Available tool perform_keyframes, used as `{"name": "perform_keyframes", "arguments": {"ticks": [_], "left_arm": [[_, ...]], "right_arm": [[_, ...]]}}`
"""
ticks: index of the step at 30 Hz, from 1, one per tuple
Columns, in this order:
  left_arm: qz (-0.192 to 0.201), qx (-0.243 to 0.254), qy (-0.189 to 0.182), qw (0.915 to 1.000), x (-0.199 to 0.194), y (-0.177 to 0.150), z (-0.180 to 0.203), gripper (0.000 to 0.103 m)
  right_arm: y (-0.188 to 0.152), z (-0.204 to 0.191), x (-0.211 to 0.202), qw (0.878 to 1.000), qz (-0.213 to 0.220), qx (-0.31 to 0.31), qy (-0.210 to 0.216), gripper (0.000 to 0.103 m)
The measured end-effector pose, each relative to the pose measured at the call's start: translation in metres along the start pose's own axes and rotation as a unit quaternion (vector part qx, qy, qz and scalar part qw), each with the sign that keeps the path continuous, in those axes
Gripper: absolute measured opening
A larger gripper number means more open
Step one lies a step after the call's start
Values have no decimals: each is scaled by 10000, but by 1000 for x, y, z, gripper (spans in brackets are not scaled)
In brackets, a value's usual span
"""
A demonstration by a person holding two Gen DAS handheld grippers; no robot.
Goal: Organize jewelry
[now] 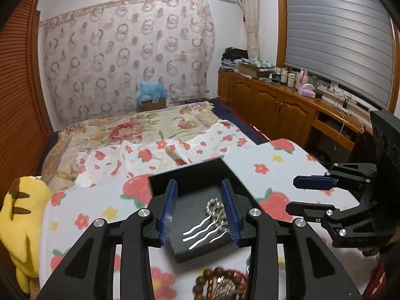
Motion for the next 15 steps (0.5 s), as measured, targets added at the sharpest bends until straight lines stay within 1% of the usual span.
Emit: {"name": "perform_keyframes", "arguments": {"ticks": [3,5,9,15], "left_arm": [[-77,-23,22,10000,-9,-15,-1,37],[-130,-67,17,9999,-17,-28,-3,37],[-254,-199,-1,9995,-30,-54,-6,37],[-485,-399,-46,9980,-43,-95,-9,37]], "right_arm": [[-14,-8,-1,9999,-82,-26,84,45],[-24,-16,-2,9997,-165,-61,154,40],[-42,-30,1,9990,-347,-184,223,35],[-68,-45,10,9966,-709,-372,207,25]]}}
Point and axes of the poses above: each gripper's, at about its wrist camera, not at the fingertips, and x roughly the way its jaws point, z to its right, y to its top, the point moved 2 cm from there along x, roughly the way its jaws point, and after that the axes turned 11 degrees about -y, right-handed, at the moved point
